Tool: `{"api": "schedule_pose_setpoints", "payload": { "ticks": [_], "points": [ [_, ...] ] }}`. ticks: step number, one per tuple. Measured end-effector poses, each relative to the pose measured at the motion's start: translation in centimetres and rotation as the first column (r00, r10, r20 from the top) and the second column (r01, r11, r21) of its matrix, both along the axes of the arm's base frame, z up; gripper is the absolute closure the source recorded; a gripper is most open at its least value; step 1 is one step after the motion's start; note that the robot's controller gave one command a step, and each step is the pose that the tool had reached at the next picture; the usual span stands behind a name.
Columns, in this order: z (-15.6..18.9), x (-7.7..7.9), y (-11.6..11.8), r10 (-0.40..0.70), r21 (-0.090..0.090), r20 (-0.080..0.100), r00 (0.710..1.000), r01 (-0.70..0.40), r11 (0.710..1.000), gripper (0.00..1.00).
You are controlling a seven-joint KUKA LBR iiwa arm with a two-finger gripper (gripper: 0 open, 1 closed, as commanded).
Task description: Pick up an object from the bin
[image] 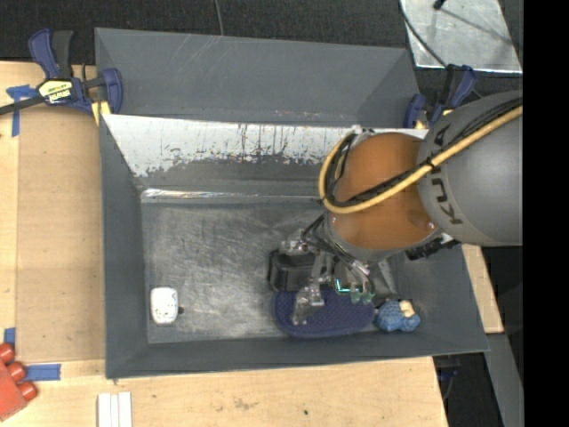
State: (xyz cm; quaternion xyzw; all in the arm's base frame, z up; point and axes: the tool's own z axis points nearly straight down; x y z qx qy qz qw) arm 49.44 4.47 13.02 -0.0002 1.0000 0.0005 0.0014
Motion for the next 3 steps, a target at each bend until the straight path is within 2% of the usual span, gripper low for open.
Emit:
{"api": "schedule_pose_setpoints", "payload": {
  "ticks": [1, 2, 3],
  "points": [
    [-4.9, 0.1, -0.2, -0.262, 0.019, 0.038, 0.964, 0.261, 0.965, 0.00],
    [-5.1, 0.7, 1.0, -0.140, 0.002, 0.032, 0.990, 0.140, 0.990, 0.00],
    [-5.5, 0.5, 1.6, -0.352, 0.014, 0.024, 0.936, 0.352, 0.936, 0.00]
  ]
}}
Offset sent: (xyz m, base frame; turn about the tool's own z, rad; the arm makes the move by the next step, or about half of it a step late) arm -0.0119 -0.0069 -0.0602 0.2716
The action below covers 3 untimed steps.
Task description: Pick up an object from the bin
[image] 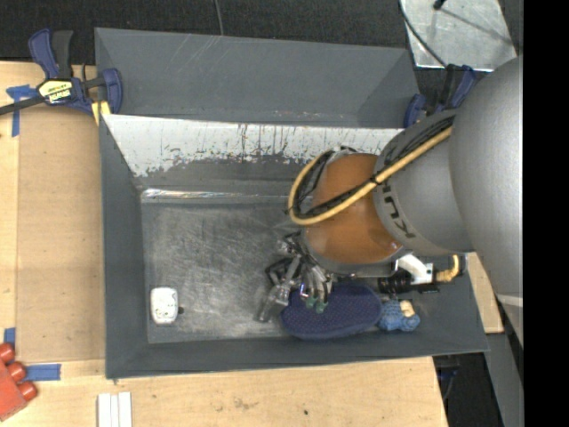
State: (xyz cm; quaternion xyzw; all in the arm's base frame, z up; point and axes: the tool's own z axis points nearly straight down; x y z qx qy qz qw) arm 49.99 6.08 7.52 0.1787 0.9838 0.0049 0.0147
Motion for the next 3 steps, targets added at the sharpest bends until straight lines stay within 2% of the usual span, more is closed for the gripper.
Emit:
{"api": "schedule_pose_setpoints", "payload": {
  "ticks": [1, 2, 3],
  "points": [
    [-0.2, -0.3, 8.4, 0.568, -0.011, -0.018, 0.823, -0.568, 0.823, 0.00],
    [-0.2, 2.2, -4.7, 0.506, -0.009, -0.015, 0.862, -0.506, 0.862, 0.00],
    [0.0, 2.4, -4.5, 0.509, -0.012, -0.011, 0.861, -0.509, 0.861, 1.00]
  ]
}}
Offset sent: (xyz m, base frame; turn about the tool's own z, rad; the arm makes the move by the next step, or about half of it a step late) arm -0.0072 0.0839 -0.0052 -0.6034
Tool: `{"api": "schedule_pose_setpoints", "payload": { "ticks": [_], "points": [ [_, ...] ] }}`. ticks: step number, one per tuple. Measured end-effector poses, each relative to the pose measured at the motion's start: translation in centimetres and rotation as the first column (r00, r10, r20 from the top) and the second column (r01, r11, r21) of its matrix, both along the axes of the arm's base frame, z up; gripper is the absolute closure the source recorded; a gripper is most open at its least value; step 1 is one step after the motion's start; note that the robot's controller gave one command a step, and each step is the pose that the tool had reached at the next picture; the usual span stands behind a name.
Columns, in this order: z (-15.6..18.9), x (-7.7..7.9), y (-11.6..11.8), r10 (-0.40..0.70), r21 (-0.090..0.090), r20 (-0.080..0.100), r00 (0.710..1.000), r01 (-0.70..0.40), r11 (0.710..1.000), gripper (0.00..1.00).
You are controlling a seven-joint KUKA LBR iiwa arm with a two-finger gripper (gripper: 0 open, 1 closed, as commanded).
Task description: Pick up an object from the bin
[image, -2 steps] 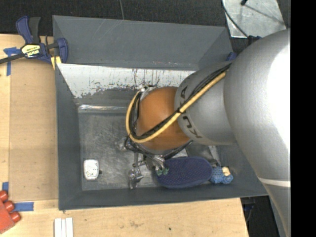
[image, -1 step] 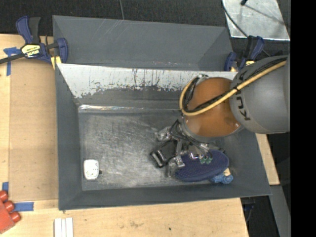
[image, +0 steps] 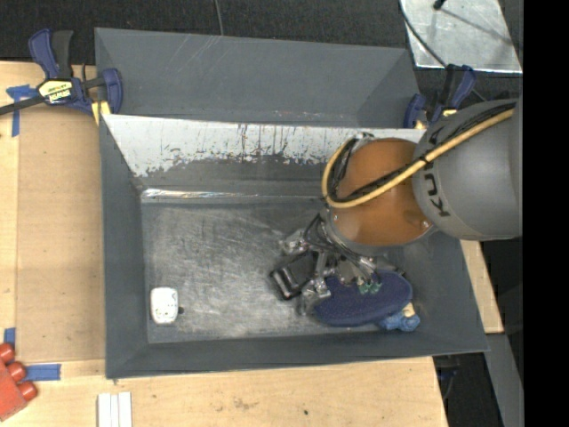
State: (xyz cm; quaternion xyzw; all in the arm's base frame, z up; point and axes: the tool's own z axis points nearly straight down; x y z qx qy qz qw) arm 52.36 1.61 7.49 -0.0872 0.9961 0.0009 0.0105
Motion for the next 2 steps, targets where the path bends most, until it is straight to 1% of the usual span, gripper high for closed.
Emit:
{"api": "schedule_pose_setpoints", "payload": {
  "ticks": [1, 2],
  "points": [
    [3.3, 0.0, -0.1, -0.002, -0.004, -0.019, 1.000, 0.002, 1.000, 1.00],
    [8.7, 0.1, -0.1, -0.004, -0.004, -0.018, 1.000, 0.004, 1.000, 1.00]
  ]
}}
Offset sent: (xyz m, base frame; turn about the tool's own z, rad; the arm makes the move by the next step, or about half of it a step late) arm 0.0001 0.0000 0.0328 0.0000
